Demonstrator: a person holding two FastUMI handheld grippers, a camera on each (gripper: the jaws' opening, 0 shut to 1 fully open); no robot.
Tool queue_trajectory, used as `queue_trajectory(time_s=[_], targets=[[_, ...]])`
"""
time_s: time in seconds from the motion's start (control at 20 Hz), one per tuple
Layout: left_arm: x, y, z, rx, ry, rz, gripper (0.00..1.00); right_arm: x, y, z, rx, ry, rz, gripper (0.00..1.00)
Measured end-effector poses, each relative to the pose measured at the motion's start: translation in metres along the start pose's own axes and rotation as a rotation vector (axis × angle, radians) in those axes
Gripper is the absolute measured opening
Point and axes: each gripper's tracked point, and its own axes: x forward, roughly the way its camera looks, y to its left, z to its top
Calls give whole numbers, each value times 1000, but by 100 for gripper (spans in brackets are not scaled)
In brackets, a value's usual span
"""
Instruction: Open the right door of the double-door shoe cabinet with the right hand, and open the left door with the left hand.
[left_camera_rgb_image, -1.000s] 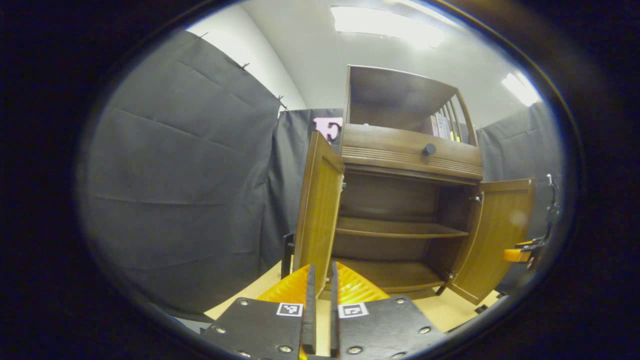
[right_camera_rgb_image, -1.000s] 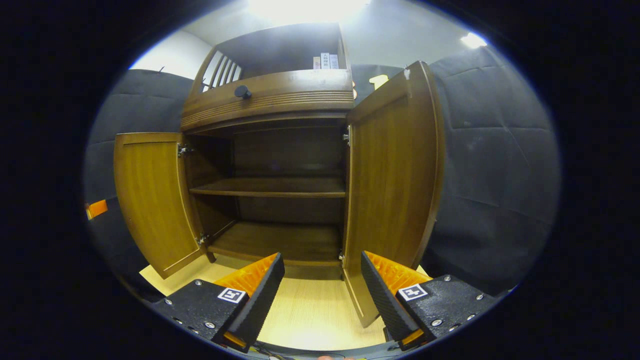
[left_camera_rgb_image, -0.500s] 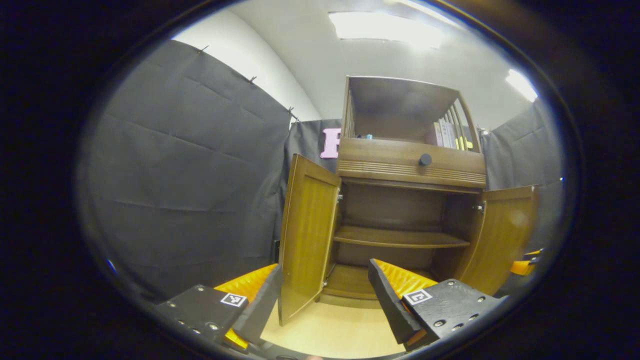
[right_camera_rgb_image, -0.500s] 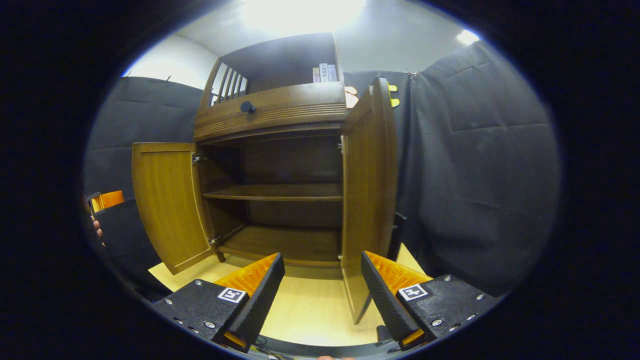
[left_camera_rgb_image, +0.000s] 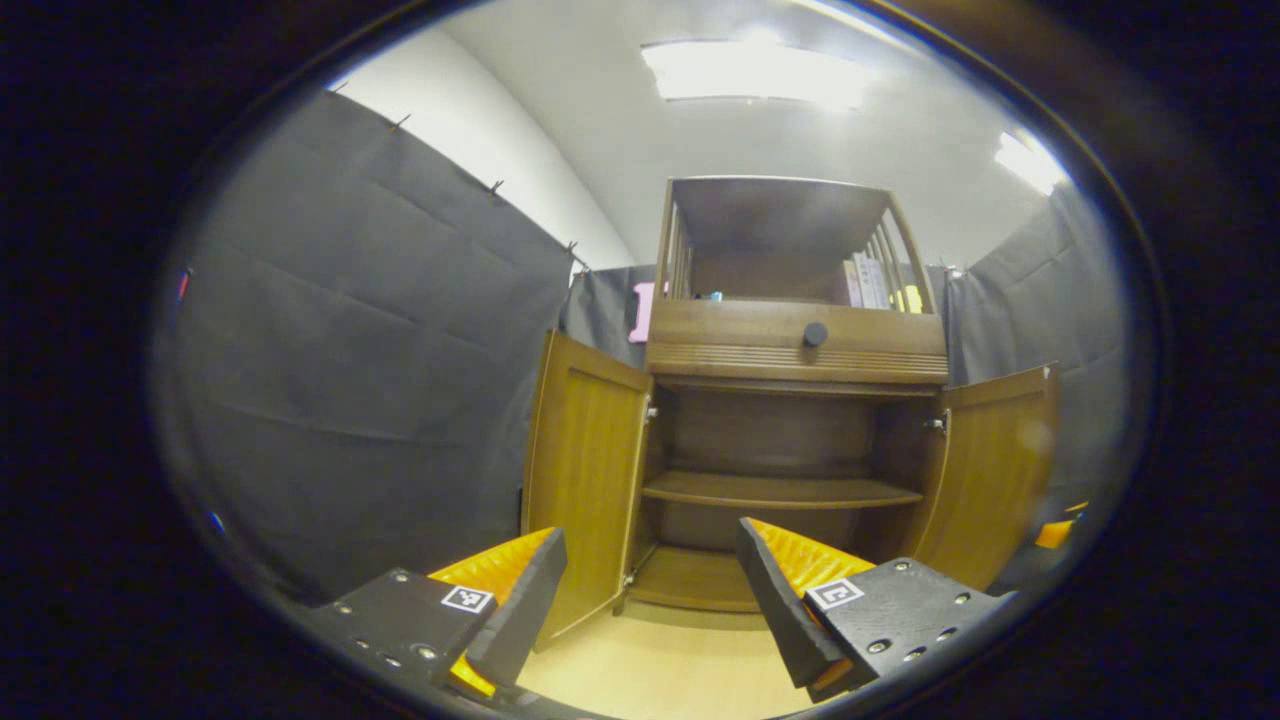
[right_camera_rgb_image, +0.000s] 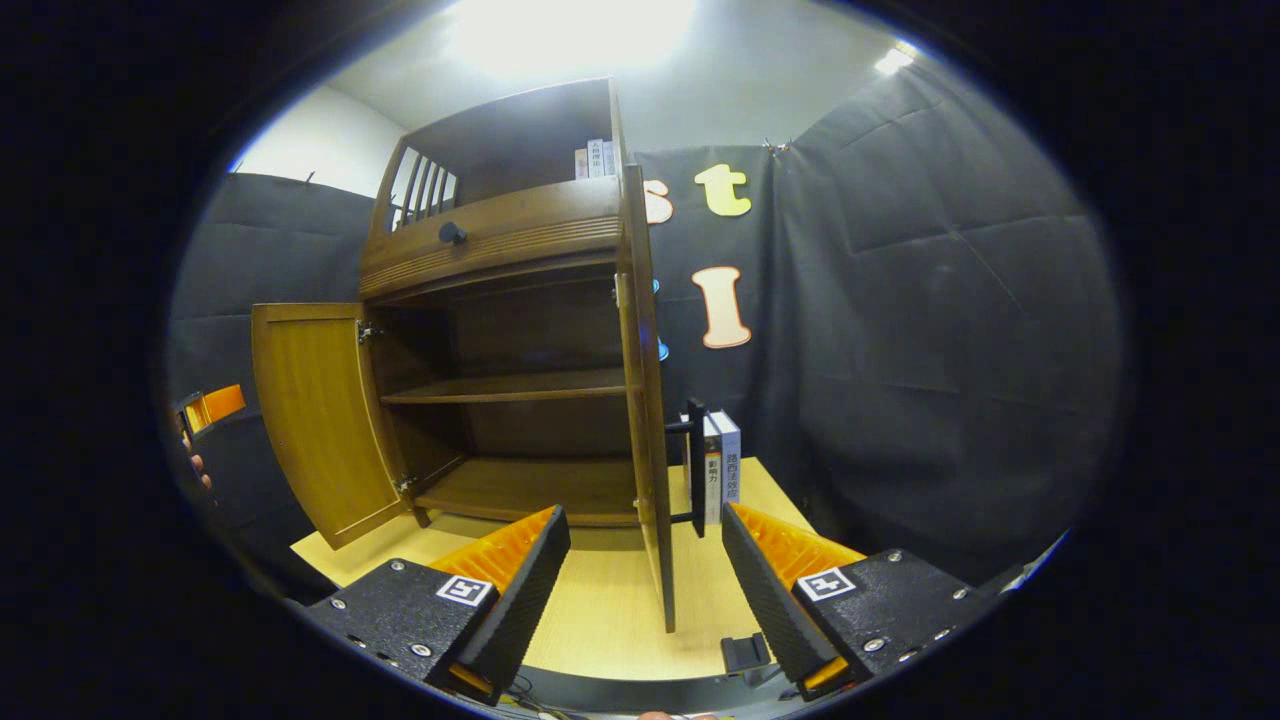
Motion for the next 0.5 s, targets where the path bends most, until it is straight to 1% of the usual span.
queue_trajectory(time_s=[0.05, 0.1, 0.15, 0.2, 0.25, 0.3, 0.35, 0.4, 0.45, 0.5], targets=[[0, -10, 0, -2, -6, -14, 93, -2, -1, 3, 5, -16, -10, 95], [-1, -20, -3, -7, 2, -29, 95, -6, 4, 3, 18, -26, -3, 92], [-1, -28, -9, -8, 15, -39, 98, -10, 12, 1, 32, -25, 25, 94], [0, -33, -14, -8, 27, -41, 100, -13, 21, -2, 33, -24, 56, 94], [0, -38, -16, -6, 32, -40, 100, -13, 27, -5, 19, -19, 77, 94], [-2, -40, -18, 3, 31, -34, 100, -13, 28, -4, 3, -19, 91, 92], [-5, -38, -21, 13, 29, -17, 100, -13, 31, -4, -6, -18, 104, 92], [-7, -35, -23, 30, 19, 4, 100, -15, 35, -4, -9, -21, 118, 95], [-10, -29, -23, 43, 6, 37, 97, -15, 38, -3, -11, -24, 129, 95], [-14, -25, -25, 59, 1, 63, 100, -15, 40, -2, -15, -29, 135, 95]])
